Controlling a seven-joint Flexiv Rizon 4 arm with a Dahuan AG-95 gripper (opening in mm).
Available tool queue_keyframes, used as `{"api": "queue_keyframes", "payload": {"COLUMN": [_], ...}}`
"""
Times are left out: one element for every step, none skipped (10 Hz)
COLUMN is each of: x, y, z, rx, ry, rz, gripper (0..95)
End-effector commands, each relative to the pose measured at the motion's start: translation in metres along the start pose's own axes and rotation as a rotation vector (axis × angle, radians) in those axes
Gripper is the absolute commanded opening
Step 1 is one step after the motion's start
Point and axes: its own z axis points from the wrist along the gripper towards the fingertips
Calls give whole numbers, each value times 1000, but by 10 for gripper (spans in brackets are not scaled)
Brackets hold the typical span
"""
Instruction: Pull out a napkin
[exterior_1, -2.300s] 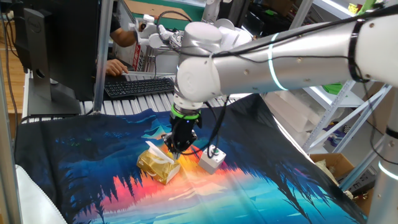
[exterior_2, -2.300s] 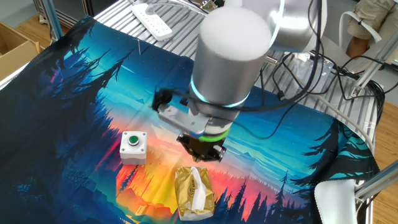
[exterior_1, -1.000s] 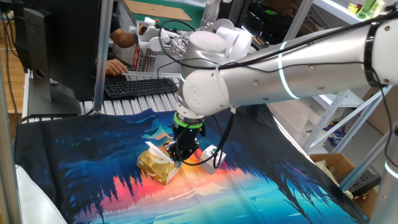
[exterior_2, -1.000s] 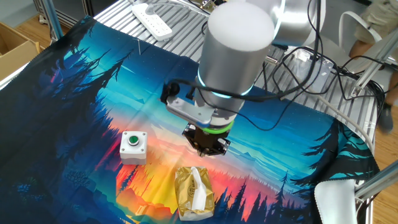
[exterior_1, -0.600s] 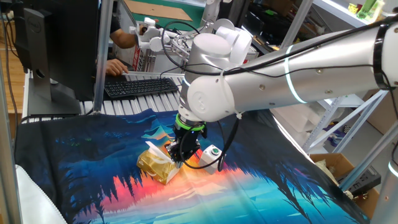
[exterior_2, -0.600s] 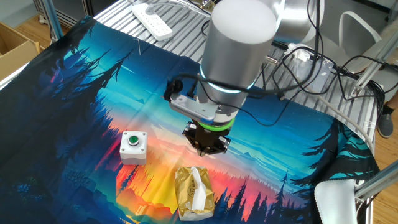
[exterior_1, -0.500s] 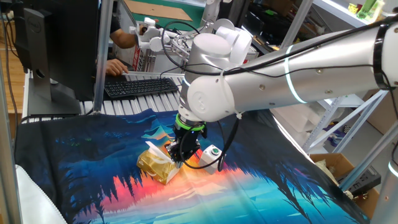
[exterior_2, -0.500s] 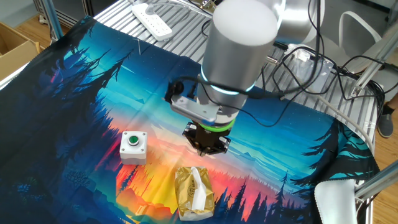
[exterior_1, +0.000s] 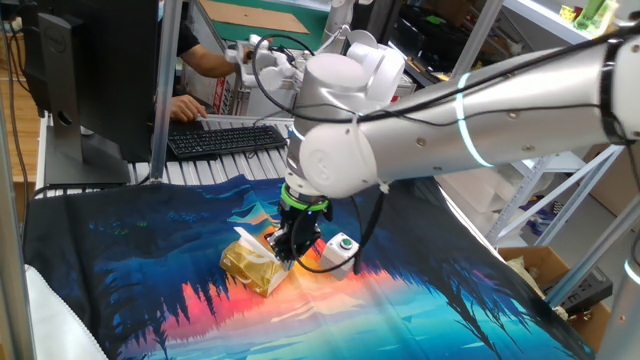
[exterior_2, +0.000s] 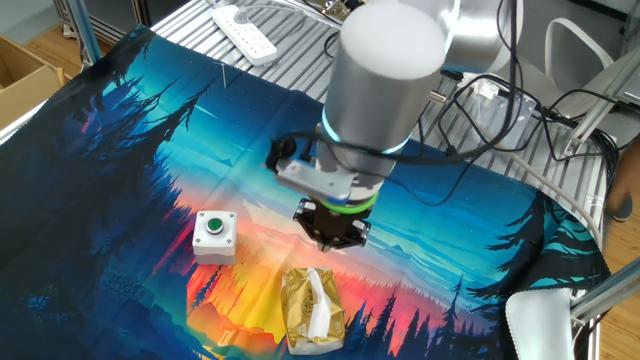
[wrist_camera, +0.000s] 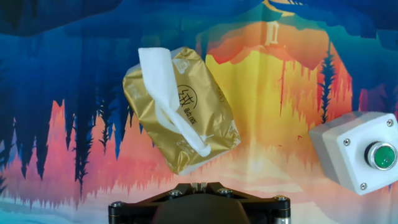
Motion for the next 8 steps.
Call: {"api": "queue_keyframes", "payload": {"x": [-2, -2, -2, -2, -2, -2, -2, -2], "y": [0, 0, 0, 0, 0, 0, 0, 0], "z": [1, 1, 1, 1, 1, 1, 1, 1], "rx": [-4, -30, -14, -14, -15, -15, -17, -21], "ry": [-51, -61, -50, -33, -32, -31, -31, -31], "rz": [11, 15, 20, 14, 16, 10, 14, 21], "gripper": [0, 0, 0, 0, 0, 0, 0, 0]}}
